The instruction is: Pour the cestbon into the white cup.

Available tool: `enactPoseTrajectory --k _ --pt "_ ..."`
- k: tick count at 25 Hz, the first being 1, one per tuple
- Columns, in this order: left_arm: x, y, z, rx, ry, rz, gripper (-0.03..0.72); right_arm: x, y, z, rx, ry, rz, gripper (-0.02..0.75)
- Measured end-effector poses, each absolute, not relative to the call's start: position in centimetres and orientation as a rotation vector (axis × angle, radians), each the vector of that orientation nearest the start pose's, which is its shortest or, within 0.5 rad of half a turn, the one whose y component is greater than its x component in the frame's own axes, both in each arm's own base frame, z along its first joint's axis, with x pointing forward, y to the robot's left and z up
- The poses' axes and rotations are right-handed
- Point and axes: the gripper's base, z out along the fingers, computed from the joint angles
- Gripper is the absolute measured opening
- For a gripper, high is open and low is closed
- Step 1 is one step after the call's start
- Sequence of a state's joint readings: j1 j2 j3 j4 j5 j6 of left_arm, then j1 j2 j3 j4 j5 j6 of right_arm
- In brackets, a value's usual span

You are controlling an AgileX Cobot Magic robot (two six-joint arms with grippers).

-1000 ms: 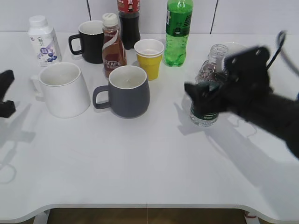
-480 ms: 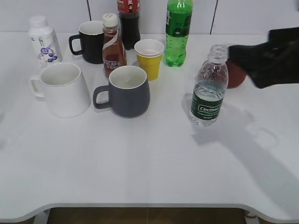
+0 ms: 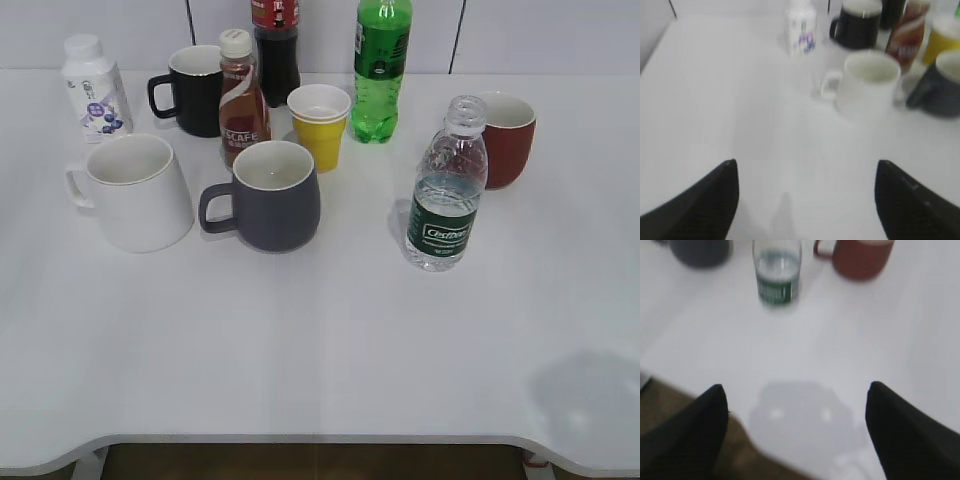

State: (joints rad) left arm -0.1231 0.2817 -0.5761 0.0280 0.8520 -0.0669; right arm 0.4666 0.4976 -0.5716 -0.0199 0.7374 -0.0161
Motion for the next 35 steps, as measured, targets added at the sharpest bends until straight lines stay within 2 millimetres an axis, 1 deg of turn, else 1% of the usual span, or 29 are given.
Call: enactPoseTrajectory --k 3,6,9,11,13,15,21,30,32,35 --pt "3.0 -0.2 30.0 0.061 2.157 -0.082 0.641 5.0 2.5 29.7 -0.539 2.188 0.236 0.641" --pt "1.8 0.0 29.0 0.062 2.265 -0.074 0.632 2.6 1.3 29.0 -0.537 2.258 0.237 0.631" --pt "1.1 0.1 28.8 0.061 2.273 -0.072 0.621 1.1 0.6 28.5 -0.529 2.228 0.244 0.622" --pt "1.0 0.1 28.8 0.061 2.250 -0.074 0.613 0.7 0.3 28.2 -0.512 2.195 0.245 0.615" --pt "1.4 0.0 28.8 0.061 2.207 -0.078 0.605 0.7 0.1 28.1 -0.480 2.146 0.247 0.608" --pt "1.7 0.0 28.4 0.062 2.200 -0.079 0.598 1.1 0.3 27.9 -0.459 2.121 0.252 0.601" --pt "1.8 -0.1 28.4 0.065 2.188 -0.082 0.582 1.3 0.2 27.9 -0.444 2.102 0.246 0.577" --pt "1.8 -0.1 28.4 0.066 2.189 -0.081 0.530 1.3 0.2 28.0 -0.432 2.099 0.241 0.575" --pt "1.8 -0.1 28.4 0.062 2.190 -0.080 0.527 1.4 0.2 28.0 -0.382 2.107 0.214 0.575" --pt "1.8 0.0 28.4 0.029 2.190 -0.062 0.526 1.4 0.0 28.0 -0.259 2.120 0.146 0.575"
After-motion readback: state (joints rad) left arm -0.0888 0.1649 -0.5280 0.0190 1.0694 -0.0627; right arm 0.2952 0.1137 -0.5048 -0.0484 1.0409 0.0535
